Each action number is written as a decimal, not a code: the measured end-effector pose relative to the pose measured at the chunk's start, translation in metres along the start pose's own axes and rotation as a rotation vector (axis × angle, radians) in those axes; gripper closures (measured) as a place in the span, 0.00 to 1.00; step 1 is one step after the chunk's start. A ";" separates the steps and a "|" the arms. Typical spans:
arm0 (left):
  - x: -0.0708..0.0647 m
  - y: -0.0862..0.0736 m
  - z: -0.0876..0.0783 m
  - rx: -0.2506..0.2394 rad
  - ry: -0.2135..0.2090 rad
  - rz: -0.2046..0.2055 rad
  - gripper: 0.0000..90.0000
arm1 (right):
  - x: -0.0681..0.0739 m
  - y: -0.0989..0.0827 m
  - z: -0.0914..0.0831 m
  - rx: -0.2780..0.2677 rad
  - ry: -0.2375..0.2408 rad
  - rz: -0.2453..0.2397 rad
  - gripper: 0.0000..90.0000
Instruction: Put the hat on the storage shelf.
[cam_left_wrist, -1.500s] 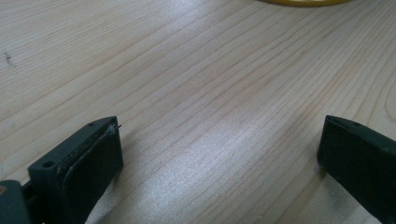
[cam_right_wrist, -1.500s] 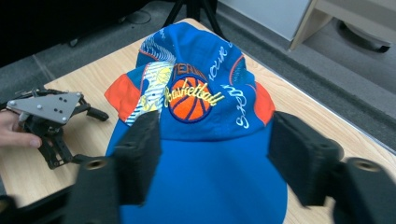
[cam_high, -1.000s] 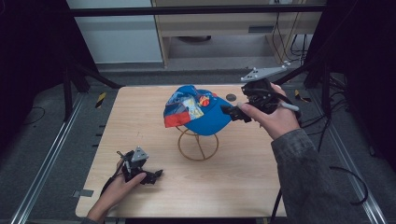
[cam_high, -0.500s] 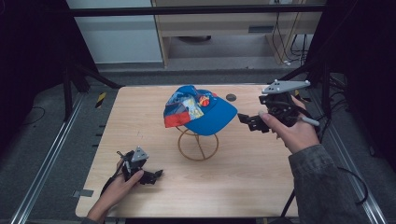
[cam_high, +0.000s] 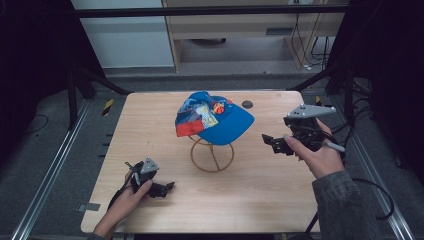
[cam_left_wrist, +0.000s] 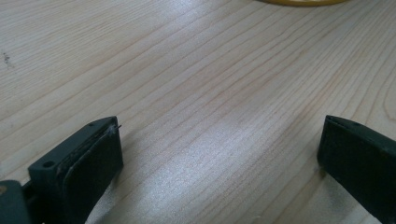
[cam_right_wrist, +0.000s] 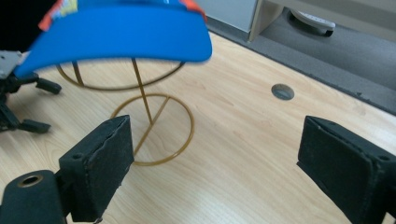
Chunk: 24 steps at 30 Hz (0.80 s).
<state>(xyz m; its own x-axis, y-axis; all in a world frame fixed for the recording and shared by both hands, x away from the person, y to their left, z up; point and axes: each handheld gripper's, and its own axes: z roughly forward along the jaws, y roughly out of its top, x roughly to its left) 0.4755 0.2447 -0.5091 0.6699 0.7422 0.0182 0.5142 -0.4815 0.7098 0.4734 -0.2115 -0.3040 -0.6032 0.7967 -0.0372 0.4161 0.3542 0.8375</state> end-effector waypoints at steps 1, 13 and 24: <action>0.000 0.000 0.000 0.000 0.000 -0.001 0.00 | 0.000 -0.003 0.001 0.003 0.000 0.000 0.12; 0.000 0.000 0.000 0.002 0.000 0.003 0.00 | 0.000 -0.038 0.019 0.043 -0.005 -0.009 0.12; 0.000 0.000 0.000 0.002 0.000 0.003 0.00 | -0.005 -0.062 0.023 0.056 -0.016 0.004 0.11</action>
<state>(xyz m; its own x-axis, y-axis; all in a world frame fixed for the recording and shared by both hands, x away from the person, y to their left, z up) 0.4755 0.2449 -0.5090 0.6716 0.7407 0.0199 0.5132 -0.4843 0.7086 0.4663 -0.2262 -0.3680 -0.5909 0.8055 -0.0434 0.4559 0.3779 0.8058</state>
